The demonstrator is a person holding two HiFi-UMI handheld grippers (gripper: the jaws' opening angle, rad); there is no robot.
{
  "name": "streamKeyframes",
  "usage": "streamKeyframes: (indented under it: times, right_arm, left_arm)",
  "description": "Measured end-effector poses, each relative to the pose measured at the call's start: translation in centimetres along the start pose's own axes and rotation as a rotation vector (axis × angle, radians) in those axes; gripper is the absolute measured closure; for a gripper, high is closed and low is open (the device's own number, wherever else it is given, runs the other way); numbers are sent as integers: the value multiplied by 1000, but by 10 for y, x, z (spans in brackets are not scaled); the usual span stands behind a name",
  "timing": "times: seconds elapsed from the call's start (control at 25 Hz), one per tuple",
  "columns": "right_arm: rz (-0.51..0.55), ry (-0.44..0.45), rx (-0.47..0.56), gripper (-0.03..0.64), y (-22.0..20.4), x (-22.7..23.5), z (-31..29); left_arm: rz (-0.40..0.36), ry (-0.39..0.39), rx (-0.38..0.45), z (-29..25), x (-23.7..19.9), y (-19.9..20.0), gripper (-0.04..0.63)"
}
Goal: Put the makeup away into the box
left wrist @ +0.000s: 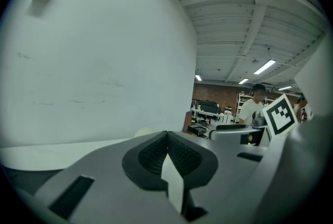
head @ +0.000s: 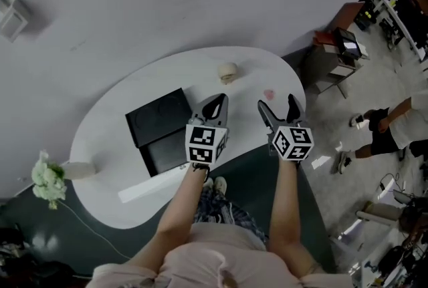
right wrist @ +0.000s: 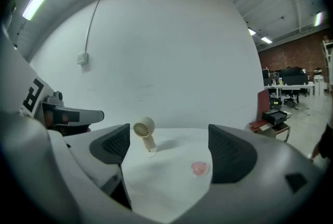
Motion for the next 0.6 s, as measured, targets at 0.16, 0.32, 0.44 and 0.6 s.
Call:
streamKeyframes:
  times: [0.16, 0.32, 0.44, 0.6]
  right_arm:
    - [1, -26, -68, 147, -14, 26, -27]
    - [22, -23, -161, 193, -37, 46, -54]
    - [53, -25, -243, 216, -56, 57, -73]
    - [78, -38, -345, 236, -75, 71, -90]
  left_arm:
    - [17, -16, -66, -41, 15, -19, 569]
    - [47, -23, -124, -73, 22, -42, 569]
    - [60, -27, -153, -87, 24, -56, 569]
    - [64, -32, -174, -91, 24, -66, 569]
Point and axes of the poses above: the fingertips, and each gripper's own axes: z backward along the fingers, x to its right, y out of its top, the point moved 6 cm from there along z, backward along the fingers, and after that the axes turned 1 degree about -z, right-handed, at the moved point
